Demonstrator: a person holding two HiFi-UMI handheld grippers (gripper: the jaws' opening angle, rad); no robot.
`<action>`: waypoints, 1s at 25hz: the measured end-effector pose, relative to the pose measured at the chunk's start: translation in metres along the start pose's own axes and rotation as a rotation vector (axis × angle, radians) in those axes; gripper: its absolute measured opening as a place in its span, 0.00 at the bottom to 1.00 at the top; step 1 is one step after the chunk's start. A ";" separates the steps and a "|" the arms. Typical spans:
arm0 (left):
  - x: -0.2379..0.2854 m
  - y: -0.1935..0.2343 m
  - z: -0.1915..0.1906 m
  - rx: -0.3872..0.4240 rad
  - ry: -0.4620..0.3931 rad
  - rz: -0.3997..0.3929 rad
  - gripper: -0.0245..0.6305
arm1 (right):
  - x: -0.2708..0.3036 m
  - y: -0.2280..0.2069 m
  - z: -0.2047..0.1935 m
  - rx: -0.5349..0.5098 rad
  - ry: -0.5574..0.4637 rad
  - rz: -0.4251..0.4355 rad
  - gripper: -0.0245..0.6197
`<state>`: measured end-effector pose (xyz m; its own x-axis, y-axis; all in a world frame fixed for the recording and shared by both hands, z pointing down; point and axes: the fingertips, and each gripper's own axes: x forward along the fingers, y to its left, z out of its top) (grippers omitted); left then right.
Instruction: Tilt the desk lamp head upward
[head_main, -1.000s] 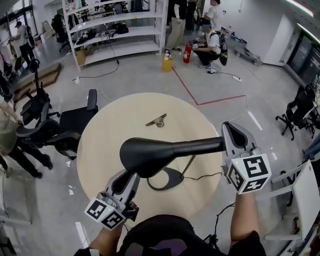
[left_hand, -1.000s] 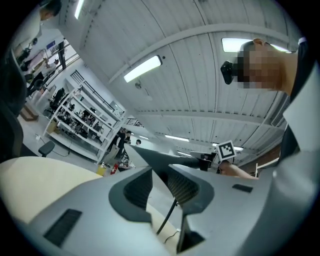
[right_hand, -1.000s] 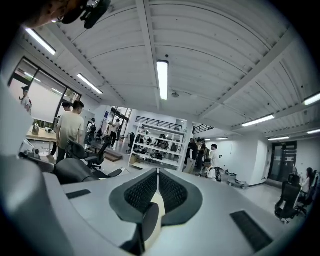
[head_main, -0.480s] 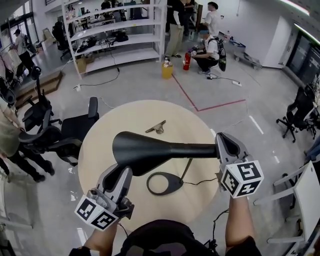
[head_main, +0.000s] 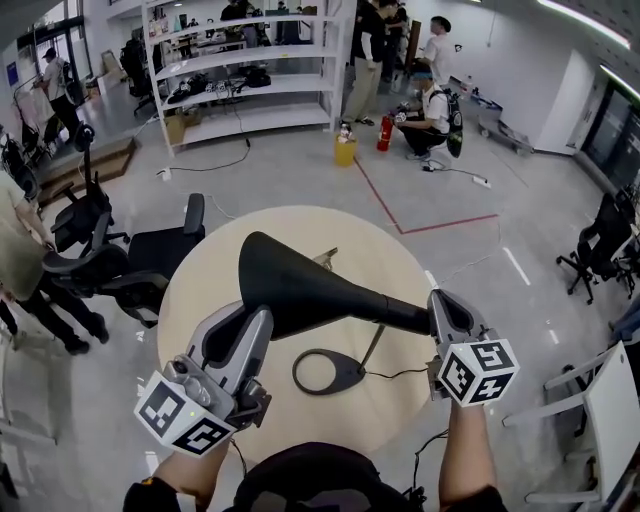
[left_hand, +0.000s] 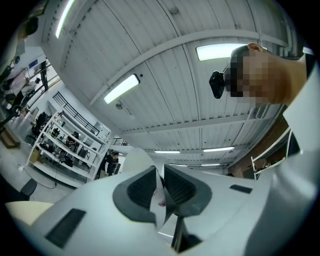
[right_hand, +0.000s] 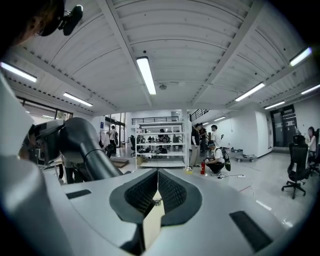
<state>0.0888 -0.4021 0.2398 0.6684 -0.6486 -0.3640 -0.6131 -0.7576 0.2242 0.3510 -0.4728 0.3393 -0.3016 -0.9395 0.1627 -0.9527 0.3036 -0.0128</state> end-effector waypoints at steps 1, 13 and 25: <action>0.003 -0.003 0.003 0.006 -0.002 -0.007 0.19 | 0.000 -0.001 -0.002 0.002 0.004 0.001 0.06; 0.029 -0.027 0.024 0.076 -0.009 -0.088 0.18 | 0.004 0.009 -0.023 0.019 0.028 -0.006 0.06; 0.056 -0.050 0.035 0.108 -0.015 -0.150 0.17 | 0.011 0.014 -0.034 0.003 0.061 -0.011 0.06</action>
<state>0.1419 -0.3978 0.1771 0.7498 -0.5272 -0.3998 -0.5493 -0.8328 0.0680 0.3362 -0.4732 0.3743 -0.2882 -0.9314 0.2225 -0.9561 0.2926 -0.0139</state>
